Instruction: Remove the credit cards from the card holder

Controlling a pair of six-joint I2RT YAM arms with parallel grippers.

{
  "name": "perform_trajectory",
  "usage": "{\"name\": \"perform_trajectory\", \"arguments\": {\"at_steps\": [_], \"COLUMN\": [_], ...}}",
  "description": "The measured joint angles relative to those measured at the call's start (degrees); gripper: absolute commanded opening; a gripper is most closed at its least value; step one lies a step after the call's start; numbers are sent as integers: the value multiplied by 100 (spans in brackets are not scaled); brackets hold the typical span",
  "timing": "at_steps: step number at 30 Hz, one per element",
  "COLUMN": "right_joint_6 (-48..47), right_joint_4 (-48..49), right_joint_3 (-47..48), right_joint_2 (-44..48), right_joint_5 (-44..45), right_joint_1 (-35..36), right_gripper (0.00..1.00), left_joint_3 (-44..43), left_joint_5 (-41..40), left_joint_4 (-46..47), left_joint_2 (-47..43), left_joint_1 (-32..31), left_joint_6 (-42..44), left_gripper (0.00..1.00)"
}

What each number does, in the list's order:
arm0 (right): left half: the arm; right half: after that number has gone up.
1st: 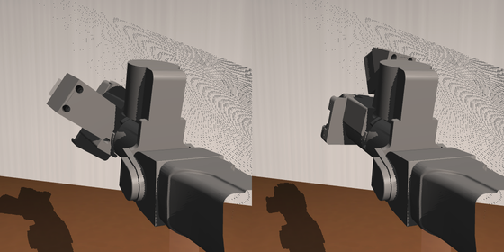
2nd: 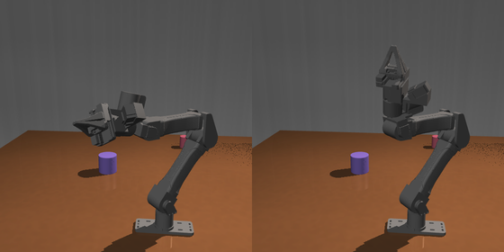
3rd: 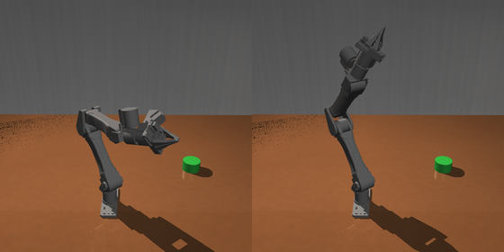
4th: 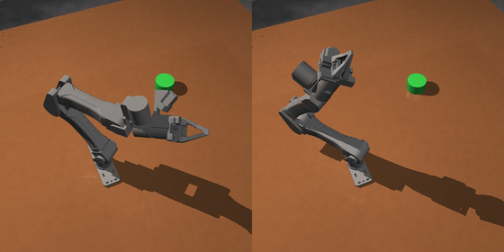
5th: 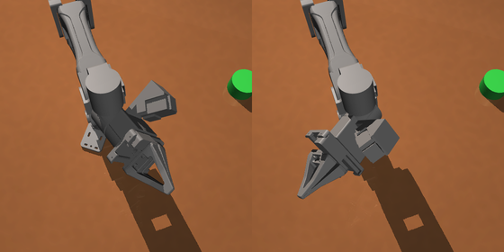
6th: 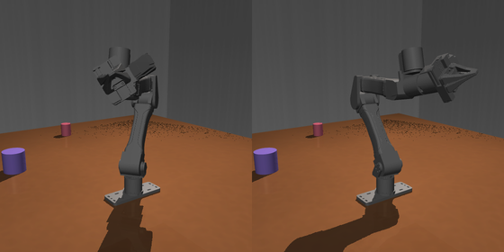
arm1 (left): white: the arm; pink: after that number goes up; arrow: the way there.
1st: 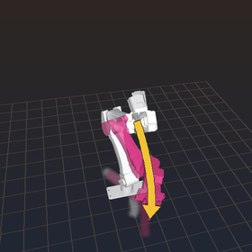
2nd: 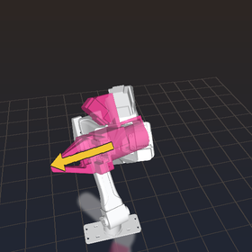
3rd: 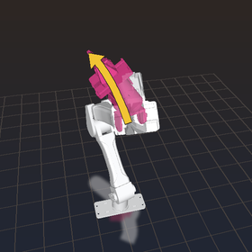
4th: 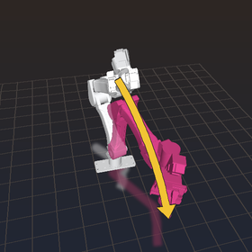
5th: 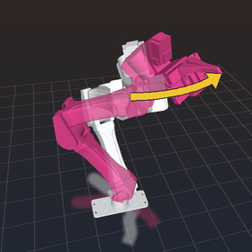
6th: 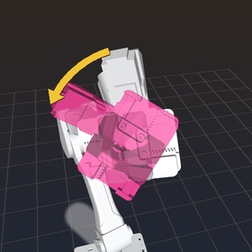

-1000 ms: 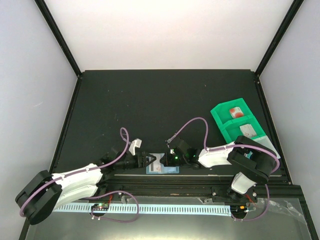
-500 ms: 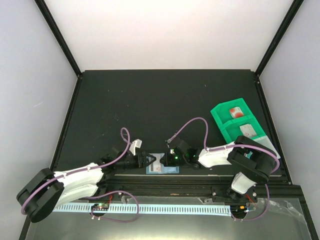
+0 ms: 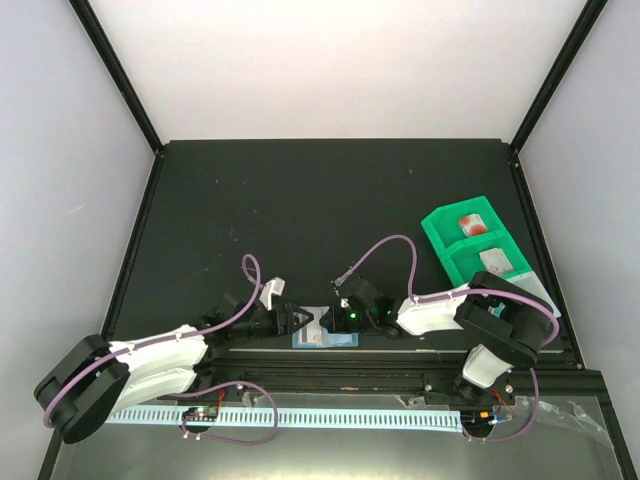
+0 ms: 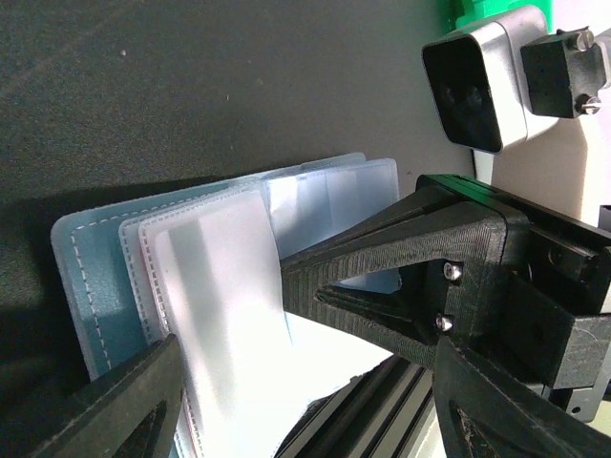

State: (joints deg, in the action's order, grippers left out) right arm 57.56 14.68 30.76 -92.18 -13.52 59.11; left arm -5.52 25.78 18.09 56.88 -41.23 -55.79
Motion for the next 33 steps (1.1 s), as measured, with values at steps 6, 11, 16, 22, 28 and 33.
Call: {"name": "perform_trajectory", "arguments": {"at_steps": [6,11,16,22,28,33], "right_joint_6": [22,26,26,26,26,24], "right_joint_4": [125,234,372,483,640,693], "right_joint_3": [-68,-120,-188,-256,-339,-374], "right_joint_2": [4,4,7,22,28,55], "right_joint_5": [0,0,-2,15,57,122], "right_joint_1": [0,0,0,0,0,4], "right_gripper": [1,1,1,2,5,5], "left_joint_3": [-61,-94,-170,-179,-160,-149], "left_joint_5": [109,149,173,175,162,160], "left_joint_4": [68,192,297,363,710,955], "left_joint_2": [98,7,-114,-142,-79,48], "left_joint_1": [2,-46,-168,-251,-310,-319], "left_joint_6": [-92,-214,-323,-428,-529,-562], "left_gripper": [72,71,71,70,70,70]}}
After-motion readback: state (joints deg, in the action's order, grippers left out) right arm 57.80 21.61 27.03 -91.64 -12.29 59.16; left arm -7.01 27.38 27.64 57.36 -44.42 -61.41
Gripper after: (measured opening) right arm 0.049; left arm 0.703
